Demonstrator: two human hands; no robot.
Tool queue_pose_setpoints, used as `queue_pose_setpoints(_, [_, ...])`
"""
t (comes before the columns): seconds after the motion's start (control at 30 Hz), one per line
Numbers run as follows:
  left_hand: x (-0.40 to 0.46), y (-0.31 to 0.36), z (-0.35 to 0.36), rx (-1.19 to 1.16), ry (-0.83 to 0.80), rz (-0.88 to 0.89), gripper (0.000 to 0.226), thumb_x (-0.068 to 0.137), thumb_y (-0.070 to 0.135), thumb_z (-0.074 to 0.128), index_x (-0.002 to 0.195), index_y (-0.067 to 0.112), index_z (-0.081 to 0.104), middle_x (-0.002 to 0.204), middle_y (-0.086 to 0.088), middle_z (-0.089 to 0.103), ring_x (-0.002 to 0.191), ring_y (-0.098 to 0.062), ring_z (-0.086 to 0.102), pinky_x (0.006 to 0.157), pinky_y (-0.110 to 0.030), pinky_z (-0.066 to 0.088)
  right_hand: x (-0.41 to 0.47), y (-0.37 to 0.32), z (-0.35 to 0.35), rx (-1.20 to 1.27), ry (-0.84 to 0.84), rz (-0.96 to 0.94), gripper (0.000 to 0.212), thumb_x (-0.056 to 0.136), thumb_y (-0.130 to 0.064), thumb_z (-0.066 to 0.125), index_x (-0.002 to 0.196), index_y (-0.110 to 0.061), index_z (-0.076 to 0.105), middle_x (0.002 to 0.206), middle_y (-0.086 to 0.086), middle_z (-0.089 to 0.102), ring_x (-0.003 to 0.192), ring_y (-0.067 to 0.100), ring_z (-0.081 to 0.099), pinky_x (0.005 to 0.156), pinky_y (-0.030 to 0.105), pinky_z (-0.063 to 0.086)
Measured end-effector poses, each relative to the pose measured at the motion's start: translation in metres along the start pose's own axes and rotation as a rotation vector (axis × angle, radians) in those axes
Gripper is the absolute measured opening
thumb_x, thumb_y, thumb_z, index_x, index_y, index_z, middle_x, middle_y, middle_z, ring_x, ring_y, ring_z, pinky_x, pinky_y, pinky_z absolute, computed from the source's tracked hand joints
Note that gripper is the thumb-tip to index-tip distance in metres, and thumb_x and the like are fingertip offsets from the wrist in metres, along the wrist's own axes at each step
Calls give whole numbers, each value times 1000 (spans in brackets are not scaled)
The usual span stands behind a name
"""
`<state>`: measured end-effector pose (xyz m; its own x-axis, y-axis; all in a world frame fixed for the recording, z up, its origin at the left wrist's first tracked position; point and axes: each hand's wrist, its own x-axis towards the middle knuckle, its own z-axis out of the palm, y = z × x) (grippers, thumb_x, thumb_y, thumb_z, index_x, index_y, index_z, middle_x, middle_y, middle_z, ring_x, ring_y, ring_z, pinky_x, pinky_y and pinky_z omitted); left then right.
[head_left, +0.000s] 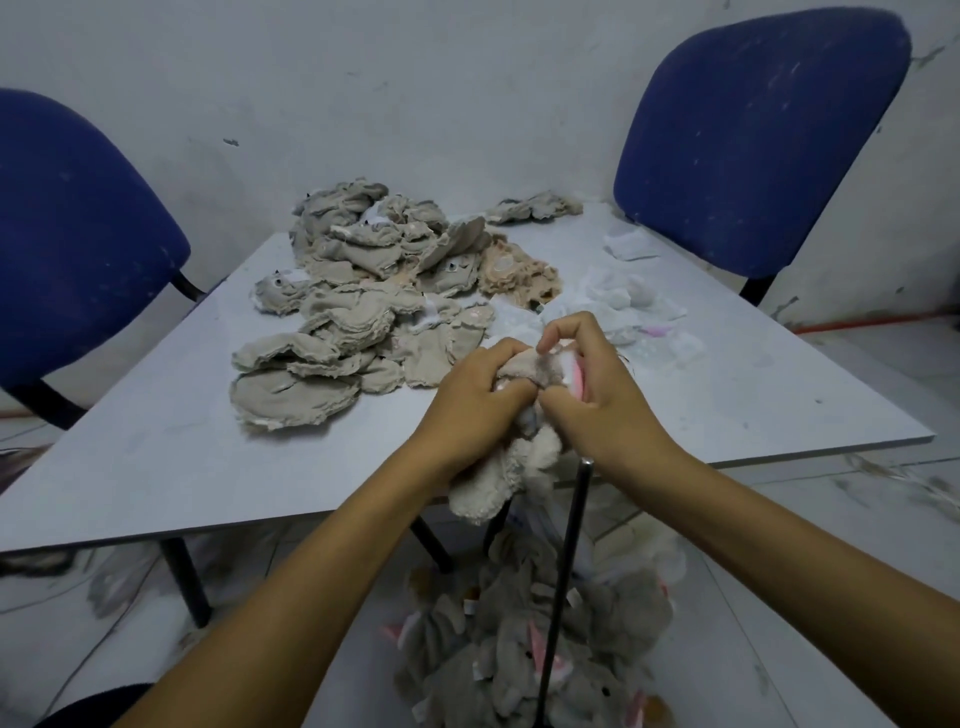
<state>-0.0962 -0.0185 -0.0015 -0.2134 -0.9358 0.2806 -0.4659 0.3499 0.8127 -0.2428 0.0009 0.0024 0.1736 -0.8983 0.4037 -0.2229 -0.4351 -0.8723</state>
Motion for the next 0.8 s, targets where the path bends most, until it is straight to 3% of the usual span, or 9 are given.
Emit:
queue_pose_setpoints(0.07, [2,5,1,-168,-181,-120,33,83,28,50,114,34,59,123,-14,54,105,-25,60,89,-40,53,2,4,-1,-38,47,37,42,79,2,53,105,-30,45,89,18,56,68,27,51,59,41,44])
queue_pose_setpoints(0.17, [1,7,2,-463,-377,-160,48,81,22,47,118,50,60,133,2,56,114,-5,61,92,-23,51,4,5,-7,9,86,93,44,83,6,49,107,-30,45,93,32,56,64,30,50,59,55,46])
queue_pose_setpoints(0.23, [2,2,-2,-583,-366,-162,55,85,3,47,120,43,64,129,3,65,116,-12,63,99,-31,52,4,6,-10,-8,72,65,43,83,7,48,108,-28,46,87,16,59,62,23,49,56,47,43])
queue_pose_setpoints(0.3, [2,-1,-6,-442,-231,-112,59,85,-10,51,110,40,71,109,10,74,102,-11,68,90,-29,56,2,4,-10,-43,32,16,41,84,6,51,107,-27,48,81,-14,55,58,6,47,55,29,40])
queue_pose_setpoints(0.37, [1,0,-7,-173,-2,7,49,81,-2,60,100,41,73,97,14,74,91,-6,68,78,-23,54,-1,1,-5,-69,-7,-39,38,84,7,53,104,-25,50,74,-17,55,56,3,45,53,19,38])
queue_pose_setpoints(0.5, [-2,2,-2,300,233,154,34,89,16,60,117,34,68,108,4,70,99,-13,62,85,-32,49,0,-5,-3,48,12,-7,44,83,9,50,107,-28,50,82,4,51,59,14,48,50,39,45])
queue_pose_setpoints(0.67, [-1,4,-13,-365,-334,-134,51,92,6,51,139,25,54,127,0,67,114,-16,65,97,-30,51,1,-4,-9,98,5,42,52,82,13,48,113,-29,49,92,-12,48,54,-2,45,49,13,38])
queue_pose_setpoints(0.7, [-2,3,-14,-323,-306,-102,52,88,6,55,136,26,58,122,2,69,109,-16,66,91,-28,53,1,-4,-10,113,-1,41,52,82,12,49,113,-30,49,92,-8,48,56,-1,45,50,14,40])
queue_pose_setpoints(0.8, [-7,3,-10,-43,99,36,37,85,6,59,109,31,71,100,7,73,95,-11,67,83,-30,53,0,-6,-6,105,-86,-17,49,85,9,52,113,-31,51,84,-1,49,59,10,46,51,25,42])
